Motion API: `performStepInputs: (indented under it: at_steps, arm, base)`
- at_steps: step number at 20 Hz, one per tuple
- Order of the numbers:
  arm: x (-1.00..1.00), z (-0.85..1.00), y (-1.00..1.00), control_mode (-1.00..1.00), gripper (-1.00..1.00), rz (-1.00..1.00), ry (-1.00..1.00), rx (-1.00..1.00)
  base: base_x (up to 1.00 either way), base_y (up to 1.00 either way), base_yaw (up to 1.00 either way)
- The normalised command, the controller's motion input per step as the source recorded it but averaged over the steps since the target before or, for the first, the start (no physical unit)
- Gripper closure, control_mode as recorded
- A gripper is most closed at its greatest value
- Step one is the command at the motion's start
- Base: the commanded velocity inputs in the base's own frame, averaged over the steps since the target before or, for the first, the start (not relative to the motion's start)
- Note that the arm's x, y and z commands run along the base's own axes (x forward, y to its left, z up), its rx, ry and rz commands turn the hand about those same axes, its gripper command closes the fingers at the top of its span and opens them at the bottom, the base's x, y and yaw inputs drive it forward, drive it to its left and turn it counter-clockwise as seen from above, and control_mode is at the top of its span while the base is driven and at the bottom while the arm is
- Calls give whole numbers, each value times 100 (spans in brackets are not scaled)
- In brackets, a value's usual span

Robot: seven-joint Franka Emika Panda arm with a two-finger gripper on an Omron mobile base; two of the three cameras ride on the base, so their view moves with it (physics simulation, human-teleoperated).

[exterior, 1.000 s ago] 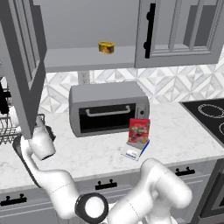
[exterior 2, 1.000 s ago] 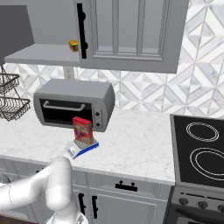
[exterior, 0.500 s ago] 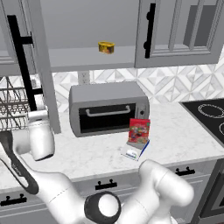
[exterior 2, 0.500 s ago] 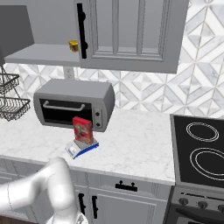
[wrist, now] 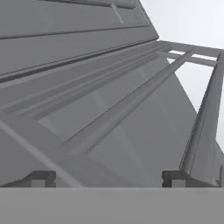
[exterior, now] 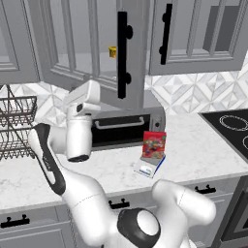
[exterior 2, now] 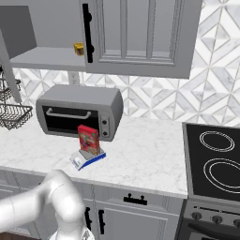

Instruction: Pick the cereal and place it on the digital scale for weighing, and close the cabinet.

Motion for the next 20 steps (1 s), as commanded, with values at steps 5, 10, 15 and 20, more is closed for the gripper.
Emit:
performStepInputs:
  at_steps: [5, 10, 15, 20]
  arm:
    - [0, 55, -90, -100, -100, 0, 0, 47]
    - [32, 47, -74, -100, -100, 0, 4, 40]
    - [87, 32, -49, -100, -100, 0, 20, 22]
    - [89, 18, -56, -100, -100, 0, 24, 17]
  base:
    - [0, 0, 0]
    - [0, 0, 0]
    - [0, 0, 0]
    - [0, 0, 0]
